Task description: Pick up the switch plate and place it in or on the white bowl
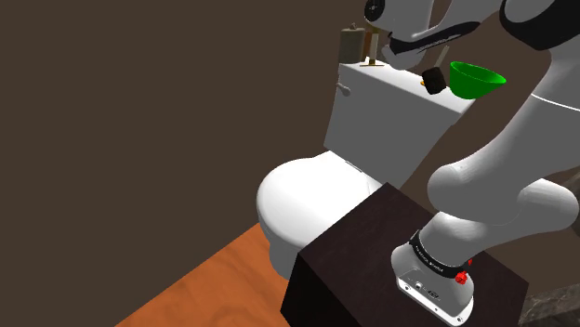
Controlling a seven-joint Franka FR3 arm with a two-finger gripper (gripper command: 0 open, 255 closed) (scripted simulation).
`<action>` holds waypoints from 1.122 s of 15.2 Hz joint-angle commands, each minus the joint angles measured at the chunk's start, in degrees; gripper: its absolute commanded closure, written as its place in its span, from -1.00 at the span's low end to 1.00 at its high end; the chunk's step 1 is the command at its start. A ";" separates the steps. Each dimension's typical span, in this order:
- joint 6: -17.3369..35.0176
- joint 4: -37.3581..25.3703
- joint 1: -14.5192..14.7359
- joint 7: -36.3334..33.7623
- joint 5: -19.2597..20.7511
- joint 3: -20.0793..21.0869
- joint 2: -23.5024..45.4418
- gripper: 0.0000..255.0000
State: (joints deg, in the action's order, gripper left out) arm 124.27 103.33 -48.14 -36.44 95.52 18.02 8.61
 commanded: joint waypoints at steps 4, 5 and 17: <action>2.70 1.52 0.07 -0.51 -0.05 0.11 3.69 -1.00; 2.58 0.86 -0.19 1.25 -1.25 0.60 2.79 -1.00; -0.40 6.10 0.76 1.27 -4.27 3.38 -2.71 -1.00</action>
